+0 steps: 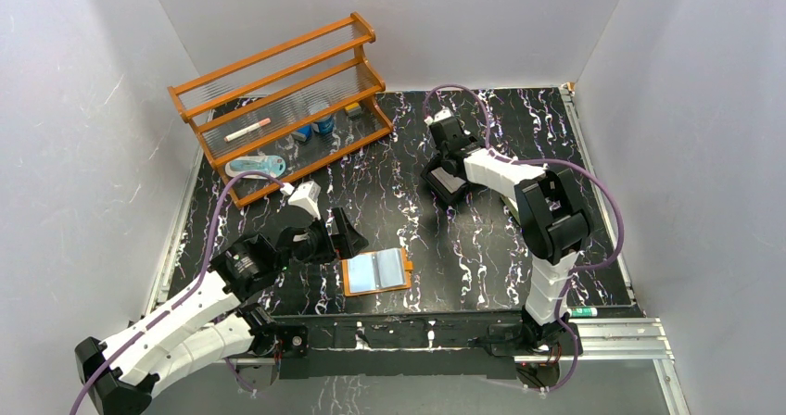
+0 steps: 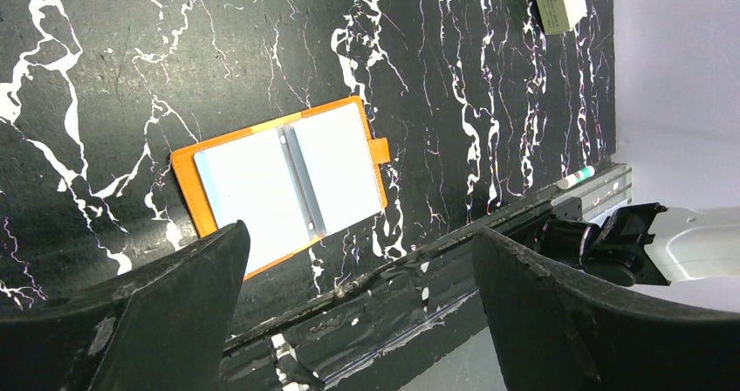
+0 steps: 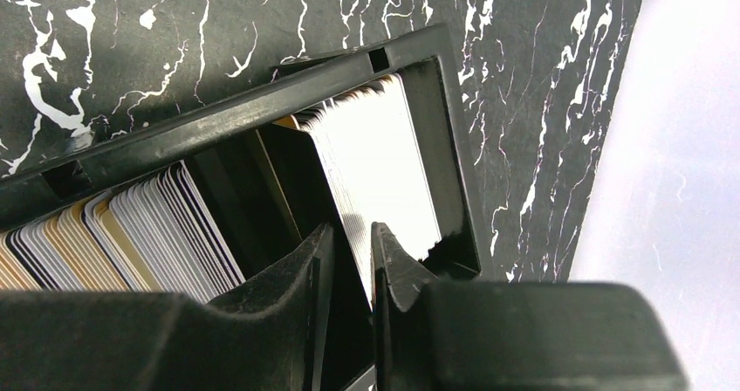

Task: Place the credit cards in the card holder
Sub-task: Pick up the credit card from the storage box.

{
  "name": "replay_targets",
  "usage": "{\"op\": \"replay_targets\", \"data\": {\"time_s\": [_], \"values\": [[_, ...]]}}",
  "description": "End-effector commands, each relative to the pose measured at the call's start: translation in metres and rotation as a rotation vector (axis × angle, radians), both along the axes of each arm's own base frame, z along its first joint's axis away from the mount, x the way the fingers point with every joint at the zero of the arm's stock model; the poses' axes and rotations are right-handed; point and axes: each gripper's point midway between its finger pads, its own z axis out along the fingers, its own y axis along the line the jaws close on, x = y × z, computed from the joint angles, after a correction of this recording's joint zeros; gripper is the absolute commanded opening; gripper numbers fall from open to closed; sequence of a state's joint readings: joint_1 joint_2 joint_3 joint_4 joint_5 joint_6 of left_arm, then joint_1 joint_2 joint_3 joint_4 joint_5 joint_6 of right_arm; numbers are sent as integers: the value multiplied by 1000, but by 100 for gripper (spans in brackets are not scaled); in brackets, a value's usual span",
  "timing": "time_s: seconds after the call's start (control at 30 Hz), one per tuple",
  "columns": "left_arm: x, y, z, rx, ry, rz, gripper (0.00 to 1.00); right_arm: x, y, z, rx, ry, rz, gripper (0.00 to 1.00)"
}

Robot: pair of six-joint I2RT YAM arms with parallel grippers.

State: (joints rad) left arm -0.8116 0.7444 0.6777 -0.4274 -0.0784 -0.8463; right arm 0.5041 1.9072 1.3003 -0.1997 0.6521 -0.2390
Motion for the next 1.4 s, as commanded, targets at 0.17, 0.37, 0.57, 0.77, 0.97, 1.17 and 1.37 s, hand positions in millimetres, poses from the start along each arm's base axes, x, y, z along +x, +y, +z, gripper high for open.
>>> {"op": "replay_targets", "data": {"time_s": [0.17,0.37,0.57,0.77,0.97,1.17,1.37], "values": [[1,-1,-2,7,-4,-10,98,14,3,47,60,-120,-14,24],[2,-3,-2,17,0,-17,98,15,5,45,57,-112,-9,22],[2,-2,-3,12,-1,-10,99,15,7,50,75,-119,-1,14],[2,-2,-4,17,1,-12,98,8,15,53,108,-93,18,11],[1,-4,-7,15,10,-18,98,2,20,55,131,-77,28,5],[1,-3,-5,13,3,-19,99,0,23,67,132,-86,31,0],[1,-4,-11,15,22,-12,99,-9,27,78,144,-83,38,0]]}}
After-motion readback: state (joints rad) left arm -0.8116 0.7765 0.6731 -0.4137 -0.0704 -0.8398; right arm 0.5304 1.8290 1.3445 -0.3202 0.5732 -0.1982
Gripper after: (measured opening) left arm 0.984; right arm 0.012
